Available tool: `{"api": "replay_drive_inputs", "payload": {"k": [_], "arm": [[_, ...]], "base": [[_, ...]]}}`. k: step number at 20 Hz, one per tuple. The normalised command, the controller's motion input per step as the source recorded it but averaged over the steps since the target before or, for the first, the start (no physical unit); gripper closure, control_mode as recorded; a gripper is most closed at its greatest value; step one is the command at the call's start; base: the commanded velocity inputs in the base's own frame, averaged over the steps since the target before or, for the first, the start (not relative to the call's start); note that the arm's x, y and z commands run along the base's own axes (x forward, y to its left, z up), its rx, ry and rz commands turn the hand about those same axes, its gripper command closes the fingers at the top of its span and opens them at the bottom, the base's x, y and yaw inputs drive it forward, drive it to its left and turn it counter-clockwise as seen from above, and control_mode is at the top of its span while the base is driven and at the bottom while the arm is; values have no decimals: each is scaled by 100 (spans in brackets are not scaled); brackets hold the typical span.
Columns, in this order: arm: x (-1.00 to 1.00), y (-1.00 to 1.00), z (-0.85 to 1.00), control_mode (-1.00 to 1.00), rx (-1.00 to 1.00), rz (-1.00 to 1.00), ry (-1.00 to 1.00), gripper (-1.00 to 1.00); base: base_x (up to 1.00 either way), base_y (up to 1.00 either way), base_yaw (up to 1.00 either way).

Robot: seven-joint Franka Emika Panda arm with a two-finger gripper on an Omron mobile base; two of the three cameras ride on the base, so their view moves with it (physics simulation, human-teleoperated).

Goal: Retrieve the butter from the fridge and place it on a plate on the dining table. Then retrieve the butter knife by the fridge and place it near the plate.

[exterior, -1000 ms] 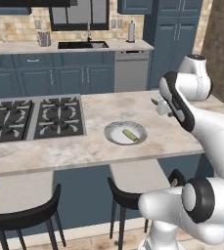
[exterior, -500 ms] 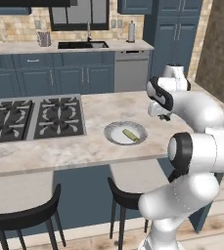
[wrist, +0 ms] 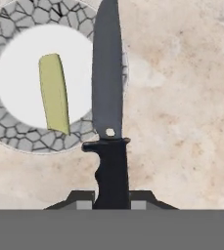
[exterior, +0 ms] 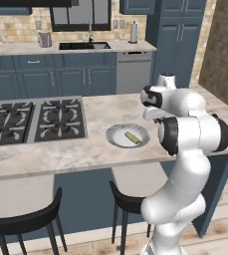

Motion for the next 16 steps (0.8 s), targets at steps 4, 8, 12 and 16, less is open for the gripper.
{"api": "replay_drive_inputs", "payload": {"k": [4, 8, 12, 16], "arm": [[38, -6, -47, -100, 0, 0, -8, 100], [19, -30, -45, -100, 0, 0, -5, 100], [18, -17, -37, -100, 0, 0, -2, 100], [14, -2, -36, -100, 0, 0, 0, 100]], "base": [[0, 0, 0], [0, 0, 0], [0, 0, 0], [0, 0, 0]]}}
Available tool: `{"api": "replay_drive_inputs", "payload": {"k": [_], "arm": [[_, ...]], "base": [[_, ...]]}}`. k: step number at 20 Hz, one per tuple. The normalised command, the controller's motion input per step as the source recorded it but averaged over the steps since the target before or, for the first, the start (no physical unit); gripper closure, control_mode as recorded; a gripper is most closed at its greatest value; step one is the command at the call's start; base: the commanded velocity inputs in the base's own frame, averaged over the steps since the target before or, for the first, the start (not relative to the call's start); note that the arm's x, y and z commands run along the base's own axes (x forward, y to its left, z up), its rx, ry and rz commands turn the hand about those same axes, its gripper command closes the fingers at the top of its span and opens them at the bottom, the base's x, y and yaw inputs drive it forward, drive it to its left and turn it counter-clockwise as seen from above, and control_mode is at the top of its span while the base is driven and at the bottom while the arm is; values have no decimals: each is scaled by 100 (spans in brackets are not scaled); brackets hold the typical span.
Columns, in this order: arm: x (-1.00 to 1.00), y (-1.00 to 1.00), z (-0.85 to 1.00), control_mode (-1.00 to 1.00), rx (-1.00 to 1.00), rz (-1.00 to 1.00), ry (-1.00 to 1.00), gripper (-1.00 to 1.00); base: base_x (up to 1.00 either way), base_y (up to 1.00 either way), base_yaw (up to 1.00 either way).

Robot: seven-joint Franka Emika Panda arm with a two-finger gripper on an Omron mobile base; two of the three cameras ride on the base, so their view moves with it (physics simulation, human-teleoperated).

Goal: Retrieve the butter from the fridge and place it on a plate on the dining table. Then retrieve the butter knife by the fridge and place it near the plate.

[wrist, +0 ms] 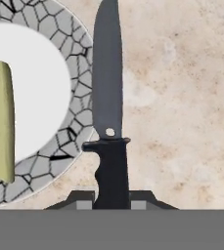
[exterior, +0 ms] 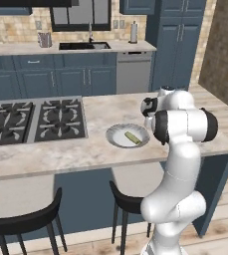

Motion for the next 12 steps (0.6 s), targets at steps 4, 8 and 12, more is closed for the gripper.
{"api": "replay_drive_inputs", "payload": {"k": [4, 8, 12], "arm": [[23, 0, -23, -100, 0, 0, 0, 100], [16, -9, -22, -100, 0, 0, 0, 100], [8, -10, -19, -100, 0, 0, 0, 100]], "base": [[0, 0, 0], [0, 0, 0], [0, 0, 0]]}}
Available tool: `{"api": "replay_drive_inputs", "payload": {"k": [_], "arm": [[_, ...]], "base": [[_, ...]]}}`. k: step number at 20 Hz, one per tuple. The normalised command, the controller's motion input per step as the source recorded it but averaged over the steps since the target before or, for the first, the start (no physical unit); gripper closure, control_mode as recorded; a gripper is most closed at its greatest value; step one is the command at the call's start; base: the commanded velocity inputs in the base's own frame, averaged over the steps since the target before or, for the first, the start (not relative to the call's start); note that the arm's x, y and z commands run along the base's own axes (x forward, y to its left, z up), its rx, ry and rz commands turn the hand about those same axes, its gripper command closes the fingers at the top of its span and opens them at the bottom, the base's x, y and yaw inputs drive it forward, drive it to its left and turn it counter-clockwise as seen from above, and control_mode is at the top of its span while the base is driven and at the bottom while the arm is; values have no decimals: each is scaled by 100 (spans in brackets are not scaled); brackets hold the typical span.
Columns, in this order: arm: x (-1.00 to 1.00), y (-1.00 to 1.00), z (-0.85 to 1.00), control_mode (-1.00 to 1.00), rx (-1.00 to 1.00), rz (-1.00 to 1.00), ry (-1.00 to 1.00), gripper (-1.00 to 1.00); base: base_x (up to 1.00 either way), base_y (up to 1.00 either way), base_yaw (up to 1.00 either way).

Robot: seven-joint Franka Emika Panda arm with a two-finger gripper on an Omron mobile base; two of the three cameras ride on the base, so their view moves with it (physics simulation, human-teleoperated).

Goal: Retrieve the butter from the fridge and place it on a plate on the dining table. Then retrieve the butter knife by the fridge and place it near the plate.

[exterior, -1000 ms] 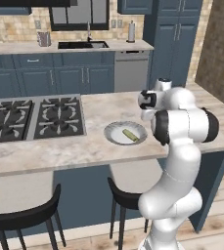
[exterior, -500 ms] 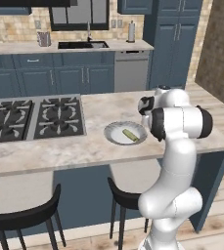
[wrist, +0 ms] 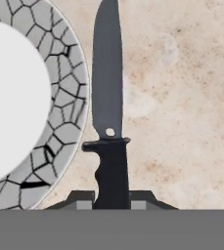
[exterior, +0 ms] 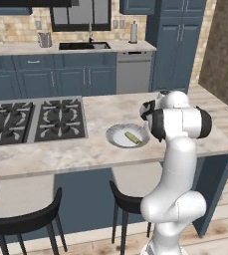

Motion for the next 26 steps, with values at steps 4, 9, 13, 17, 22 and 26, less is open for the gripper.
{"api": "replay_drive_inputs", "payload": {"k": [4, 9, 13, 17, 22, 26], "arm": [[2, -4, -18, -100, 0, 0, 0, -100], [0, 0, -13, -100, 0, 0, 0, -100], [0, 0, 0, -100, 1, 0, 0, -100], [0, 0, 34, -100, 3, 0, 0, -100], [-12, 0, 79, -100, 2, 0, -2, -100], [-40, 24, 63, -100, 0, 0, -6, -100]], "base": [[0, 0, 0], [0, 0, 0], [0, 0, 0], [0, 0, 0], [0, 0, 0], [0, 0, 0]]}}
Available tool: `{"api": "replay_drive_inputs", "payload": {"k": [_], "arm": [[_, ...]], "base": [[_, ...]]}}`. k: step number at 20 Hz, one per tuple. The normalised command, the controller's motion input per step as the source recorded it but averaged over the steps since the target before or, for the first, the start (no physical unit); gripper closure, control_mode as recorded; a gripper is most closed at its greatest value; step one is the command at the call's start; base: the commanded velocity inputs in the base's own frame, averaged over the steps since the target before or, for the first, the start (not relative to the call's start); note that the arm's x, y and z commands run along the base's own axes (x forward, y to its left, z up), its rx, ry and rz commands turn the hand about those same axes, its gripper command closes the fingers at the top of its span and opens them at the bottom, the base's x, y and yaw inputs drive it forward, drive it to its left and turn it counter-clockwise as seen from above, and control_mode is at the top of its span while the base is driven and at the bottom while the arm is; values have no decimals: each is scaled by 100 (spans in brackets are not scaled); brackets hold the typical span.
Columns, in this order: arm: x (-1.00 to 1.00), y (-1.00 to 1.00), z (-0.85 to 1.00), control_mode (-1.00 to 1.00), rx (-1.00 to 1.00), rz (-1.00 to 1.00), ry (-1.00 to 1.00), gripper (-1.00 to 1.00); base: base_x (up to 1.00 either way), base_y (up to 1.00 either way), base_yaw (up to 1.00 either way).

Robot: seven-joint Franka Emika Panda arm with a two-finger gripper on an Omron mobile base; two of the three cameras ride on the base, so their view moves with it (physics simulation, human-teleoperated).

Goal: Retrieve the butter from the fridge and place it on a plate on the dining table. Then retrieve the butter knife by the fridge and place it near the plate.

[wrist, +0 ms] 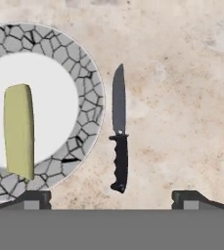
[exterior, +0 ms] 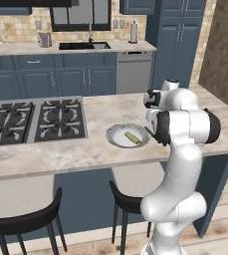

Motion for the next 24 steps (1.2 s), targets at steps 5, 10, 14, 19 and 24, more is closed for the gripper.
{"api": "replay_drive_inputs", "payload": {"k": [5, 10, 14, 19, 24], "arm": [[-72, 49, 58, -100, 0, 0, -11, -100], [-88, 64, 65, -100, 0, 0, -13, -100], [-95, 66, 66, -100, 0, 0, -15, -100], [-91, 76, 72, -100, -1, 0, -11, -100], [-90, 68, 84, -100, -1, 0, -8, -100]], "base": [[0, 0, 0], [0, 0, 0], [0, 0, 0], [0, 0, 0], [0, 0, 0]]}}
